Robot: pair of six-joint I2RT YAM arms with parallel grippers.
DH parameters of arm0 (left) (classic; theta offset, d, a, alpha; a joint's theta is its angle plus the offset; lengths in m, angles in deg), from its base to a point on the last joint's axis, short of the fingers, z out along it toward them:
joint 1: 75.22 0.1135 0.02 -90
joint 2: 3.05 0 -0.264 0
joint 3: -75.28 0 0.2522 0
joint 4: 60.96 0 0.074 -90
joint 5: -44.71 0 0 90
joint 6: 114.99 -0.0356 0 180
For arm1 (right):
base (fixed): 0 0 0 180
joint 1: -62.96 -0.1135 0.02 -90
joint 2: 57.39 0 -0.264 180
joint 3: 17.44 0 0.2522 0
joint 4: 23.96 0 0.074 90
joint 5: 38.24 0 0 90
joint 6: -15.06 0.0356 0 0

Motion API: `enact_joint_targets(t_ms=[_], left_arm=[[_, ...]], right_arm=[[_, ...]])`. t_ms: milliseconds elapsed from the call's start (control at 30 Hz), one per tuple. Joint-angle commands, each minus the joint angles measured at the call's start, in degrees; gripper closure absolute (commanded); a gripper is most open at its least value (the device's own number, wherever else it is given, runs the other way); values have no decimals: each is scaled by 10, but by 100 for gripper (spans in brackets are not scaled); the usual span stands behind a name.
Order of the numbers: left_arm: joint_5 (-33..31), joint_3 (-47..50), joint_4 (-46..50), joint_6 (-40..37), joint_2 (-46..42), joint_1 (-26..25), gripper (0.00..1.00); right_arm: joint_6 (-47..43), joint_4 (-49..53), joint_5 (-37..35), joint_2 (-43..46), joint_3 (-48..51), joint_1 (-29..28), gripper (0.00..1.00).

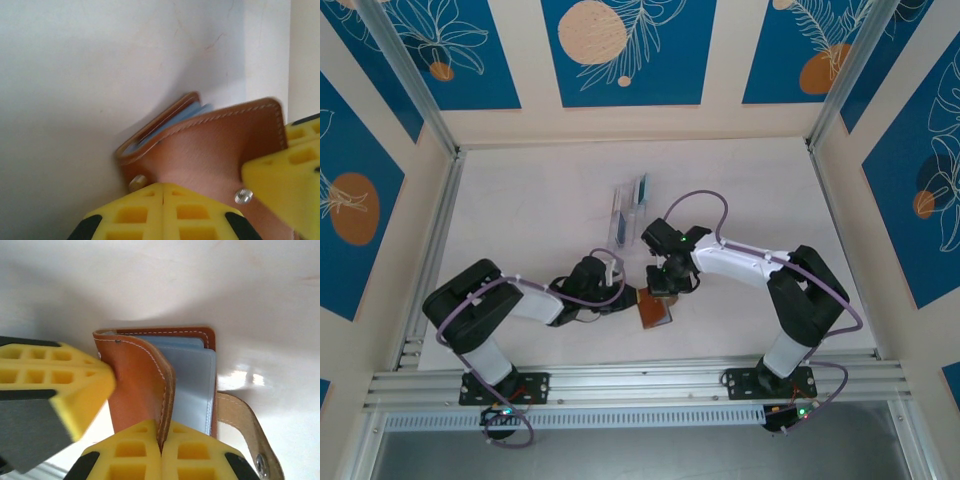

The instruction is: Put the credit cards into the card holder

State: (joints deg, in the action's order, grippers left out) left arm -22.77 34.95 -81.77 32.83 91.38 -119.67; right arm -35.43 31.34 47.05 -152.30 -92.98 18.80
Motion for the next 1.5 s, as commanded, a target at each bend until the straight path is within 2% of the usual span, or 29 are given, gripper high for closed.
enact_joint_targets(t_ms=[0, 167, 367, 633, 933, 1033, 1100, 1300, 1333, 1400, 1467], left_arm=[[15, 1, 65, 2, -39, 12, 92], [-22, -19, 186, -42, -88, 17, 92], [-53, -14, 263, -39, -107, 33, 94], [-73, -7, 315, -38, -133, 47, 93], [-65, -4, 335, -36, -139, 64, 92], [-57, -4, 342, -35, -146, 70, 91], [-47, -2, 336, -31, -153, 72, 91], [-43, -11, 342, -40, -154, 73, 90], [-42, -12, 342, -42, -152, 73, 90], [-44, -15, 345, -46, -149, 73, 90], [-48, -16, 351, -46, -146, 73, 90]], right_arm=[[17, 98, -119, 4, -27, -9, 100], [41, 181, -225, -36, -87, -51, 100], [53, 228, -258, -116, -166, -96, 99], [14, 142, -118, -133, -180, -107, 76], [-13, 60, 16, -117, -147, -95, 58], [-11, 41, 29, -112, -135, -93, 52], [-5, 38, 22, -108, -127, -91, 56], [27, 139, -137, -109, -142, -87, 97], [33, 163, -175, -114, -147, -89, 100], [45, 205, -235, -127, -159, -93, 100], [52, 230, -266, -148, -173, -99, 100]])
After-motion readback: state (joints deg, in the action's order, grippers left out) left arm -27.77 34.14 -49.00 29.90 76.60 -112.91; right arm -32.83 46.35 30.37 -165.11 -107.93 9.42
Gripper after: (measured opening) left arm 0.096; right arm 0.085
